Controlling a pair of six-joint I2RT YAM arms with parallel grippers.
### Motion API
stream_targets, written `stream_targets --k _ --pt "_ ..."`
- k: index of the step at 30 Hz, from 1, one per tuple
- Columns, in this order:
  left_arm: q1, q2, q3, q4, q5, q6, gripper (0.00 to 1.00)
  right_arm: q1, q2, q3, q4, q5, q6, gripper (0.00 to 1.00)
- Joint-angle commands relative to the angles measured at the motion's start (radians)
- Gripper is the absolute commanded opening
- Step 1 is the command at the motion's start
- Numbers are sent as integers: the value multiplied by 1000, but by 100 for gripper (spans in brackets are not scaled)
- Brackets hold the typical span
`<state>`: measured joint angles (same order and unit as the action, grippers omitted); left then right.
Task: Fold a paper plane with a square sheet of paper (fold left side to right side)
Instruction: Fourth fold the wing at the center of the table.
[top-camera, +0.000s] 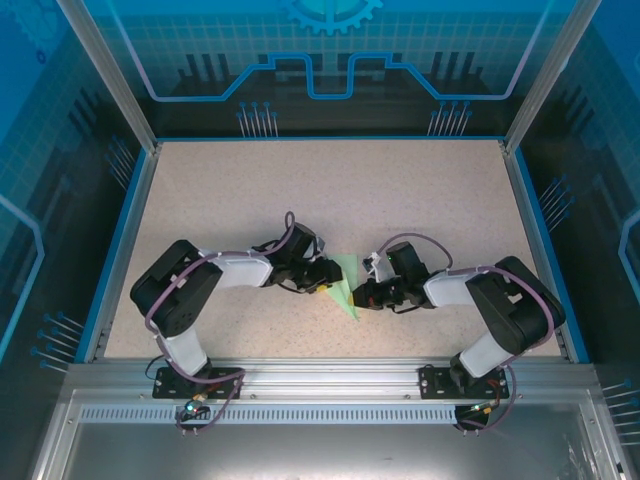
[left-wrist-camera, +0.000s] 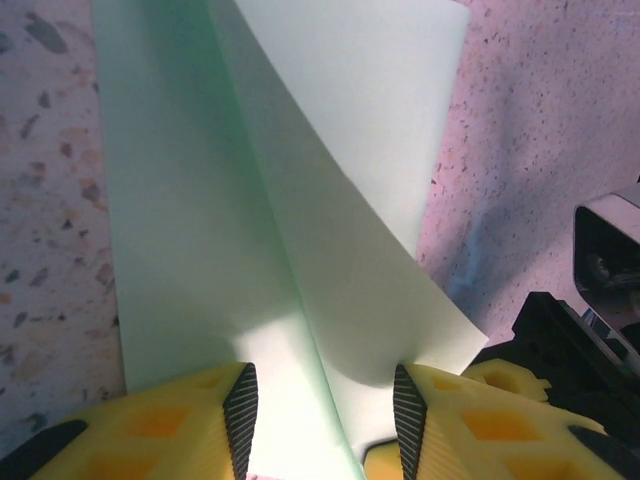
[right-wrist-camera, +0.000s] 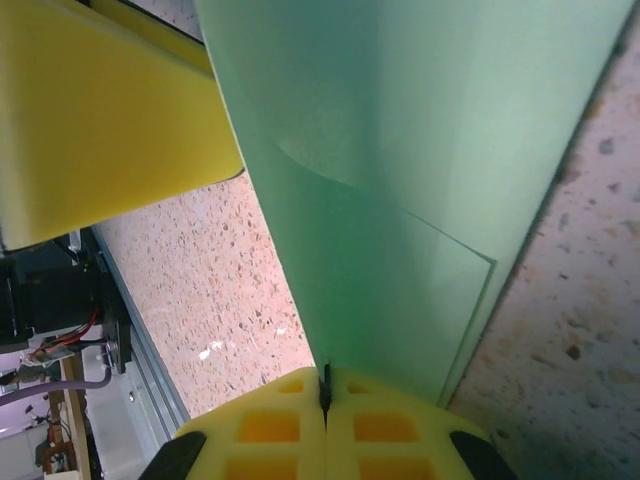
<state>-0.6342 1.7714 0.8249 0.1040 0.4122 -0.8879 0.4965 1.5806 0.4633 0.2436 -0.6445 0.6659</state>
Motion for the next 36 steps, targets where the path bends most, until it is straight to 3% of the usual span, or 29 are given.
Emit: stream_targets --k 1,10,20,24,28,36 --pt "-9 26 29 7 16 16 45 -19 19 -3 13 -26 12 4" --pt "-10 56 44 -57 -17 31 47 -22 21 4 7 -26 11 15" --pt "-9 72 54 -95 -35 36 46 -31 -1 29 -32 -38 -8 19" --pt "-8 73 53 -98 -35 37 46 -61 -45 44 -88 -41 -35 25" --pt "-8 74 52 -98 -35 37 47 -123 -79 46 -98 -92 -51 36" --pt "-9 76 51 -90 -32 34 47 -177 10 110 -48 -173 -30 36"
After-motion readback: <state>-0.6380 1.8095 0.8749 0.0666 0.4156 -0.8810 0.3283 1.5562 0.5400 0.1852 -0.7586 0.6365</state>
